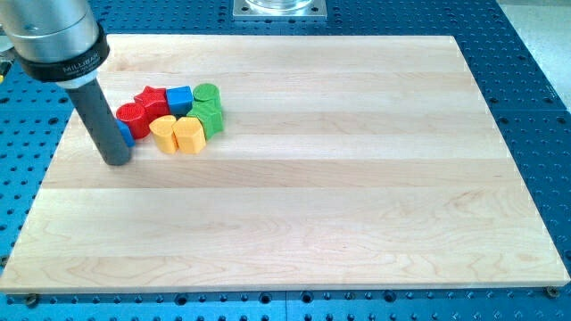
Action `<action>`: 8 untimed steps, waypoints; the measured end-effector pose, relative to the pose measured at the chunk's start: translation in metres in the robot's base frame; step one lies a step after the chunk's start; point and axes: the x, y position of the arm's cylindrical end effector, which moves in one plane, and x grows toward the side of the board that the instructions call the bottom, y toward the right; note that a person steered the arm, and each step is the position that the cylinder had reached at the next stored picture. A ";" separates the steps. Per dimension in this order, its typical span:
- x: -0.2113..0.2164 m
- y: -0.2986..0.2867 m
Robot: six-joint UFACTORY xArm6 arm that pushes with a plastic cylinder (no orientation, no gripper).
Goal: Push the cube left to the green circle
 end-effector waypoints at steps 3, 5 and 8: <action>-0.059 -0.016; -0.112 0.014; -0.060 0.070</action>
